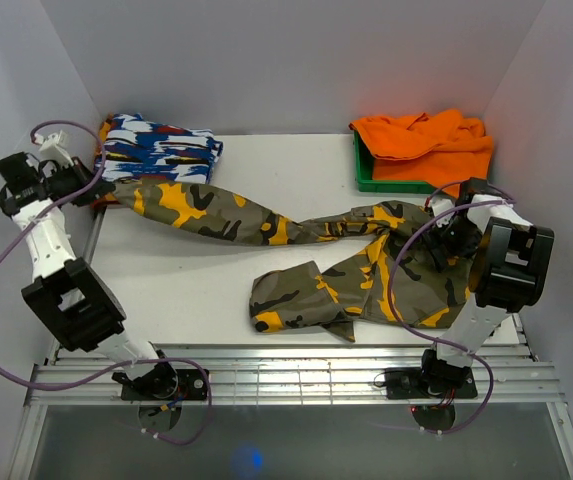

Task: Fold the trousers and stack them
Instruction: Flatten the trousers out

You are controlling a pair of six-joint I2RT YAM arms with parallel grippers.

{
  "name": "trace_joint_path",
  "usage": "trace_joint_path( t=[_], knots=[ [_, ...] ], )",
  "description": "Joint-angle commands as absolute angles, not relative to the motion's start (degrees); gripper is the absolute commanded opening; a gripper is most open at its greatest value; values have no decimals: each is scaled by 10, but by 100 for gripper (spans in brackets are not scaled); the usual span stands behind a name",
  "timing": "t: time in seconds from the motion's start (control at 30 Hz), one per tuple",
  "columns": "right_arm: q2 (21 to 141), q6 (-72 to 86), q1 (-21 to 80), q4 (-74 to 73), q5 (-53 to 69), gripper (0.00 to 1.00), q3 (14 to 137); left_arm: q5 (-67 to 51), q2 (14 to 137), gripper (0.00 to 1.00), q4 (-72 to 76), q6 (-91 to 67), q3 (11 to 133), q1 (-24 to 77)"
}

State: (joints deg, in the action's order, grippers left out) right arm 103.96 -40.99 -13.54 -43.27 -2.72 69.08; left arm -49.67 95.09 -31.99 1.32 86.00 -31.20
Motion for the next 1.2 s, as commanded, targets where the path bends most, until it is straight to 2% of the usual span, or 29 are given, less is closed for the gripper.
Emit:
trace_joint_path(
  t=[0.0, 0.3, 0.4, 0.5, 0.57, 0.63, 0.67, 0.77, 0.87, 1.03, 1.17],
  knots=[
    [1047, -419, -141, -409, -51, 92, 690, -521, 921, 0, -431, 184, 803, -343],
    [1043, -457, -161, -413, -93, 92, 703, -397, 870, 0, -462, 433, 584, -352],
    [1041, -469, -172, -423, -96, 92, 708, -361, 872, 0, -448, 497, 546, -352],
    [1036, -480, -178, -429, -91, 92, 711, -368, 881, 1, -504, 601, 547, -352],
    [1032, -485, -178, -439, -79, 92, 715, -379, 879, 23, -569, 665, 569, -352],
    [1029, -484, -178, -464, -52, 92, 725, -409, 870, 52, -606, 683, 605, -359],
    [1028, -483, -178, -471, -45, 93, 730, -424, 865, 56, -617, 695, 621, -360],
    [1024, -483, -177, -496, -13, 92, 748, -476, 859, 62, -629, 687, 688, -360],
    [1020, -483, -177, -519, 22, 92, 766, -498, 892, 64, -628, 660, 754, -349],
    [1032, -479, -171, -545, 45, 91, 790, -443, 989, 64, -608, 634, 822, -289],
    [1046, -471, -167, -559, 50, 90, 805, -381, 1051, 70, -594, 631, 856, -254]
  ],
)
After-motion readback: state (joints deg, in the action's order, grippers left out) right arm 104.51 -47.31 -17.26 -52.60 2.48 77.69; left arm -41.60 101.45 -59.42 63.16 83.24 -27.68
